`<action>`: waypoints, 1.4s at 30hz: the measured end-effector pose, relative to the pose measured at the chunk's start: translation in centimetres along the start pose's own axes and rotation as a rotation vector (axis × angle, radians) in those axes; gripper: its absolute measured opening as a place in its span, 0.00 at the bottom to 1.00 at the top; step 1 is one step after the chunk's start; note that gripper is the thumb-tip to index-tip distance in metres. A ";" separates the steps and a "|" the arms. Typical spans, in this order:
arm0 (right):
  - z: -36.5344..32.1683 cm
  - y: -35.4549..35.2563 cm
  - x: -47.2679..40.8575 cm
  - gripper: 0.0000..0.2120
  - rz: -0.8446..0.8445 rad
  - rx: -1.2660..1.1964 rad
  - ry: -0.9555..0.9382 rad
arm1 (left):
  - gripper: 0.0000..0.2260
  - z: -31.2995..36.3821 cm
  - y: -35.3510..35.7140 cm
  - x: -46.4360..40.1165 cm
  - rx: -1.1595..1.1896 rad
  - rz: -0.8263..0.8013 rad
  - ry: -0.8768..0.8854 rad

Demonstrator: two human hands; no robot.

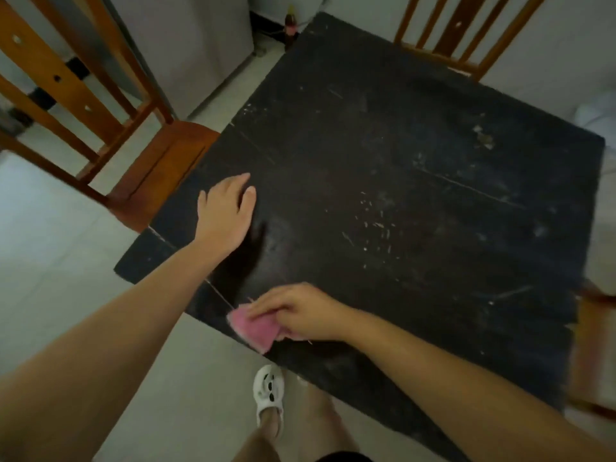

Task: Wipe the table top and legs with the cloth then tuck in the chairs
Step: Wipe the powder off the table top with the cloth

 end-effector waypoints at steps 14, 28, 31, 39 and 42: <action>7.9 2.1 10.9 0.26 0.317 0.595 0.083 | 0.18 5.4 10.6 6.1 -0.018 -0.095 0.136; 4.4 7.5 10.7 0.39 0.524 0.770 0.660 | 0.18 4.5 10.8 9.6 0.047 -0.267 0.245; 8.2 8.5 19.6 0.40 0.650 0.703 1.027 | 0.19 3.5 11.9 12.2 -0.220 -0.363 0.391; 7.0 6.4 24.3 0.36 0.710 0.493 1.368 | 0.21 3.8 15.1 19.9 -0.417 -0.541 0.638; 4.4 9.1 15.6 0.33 0.553 0.568 0.906 | 0.24 3.5 15.0 19.6 -0.395 -0.491 0.621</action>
Point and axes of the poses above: each hand's wrist, its own x-axis away from the middle knuckle, its own y-axis out of the palm, z = x × y, the point moved 5 cm from there along -x, towards the middle knuckle, and after that the axes turned 14 degrees about x, right-handed, at the moved point
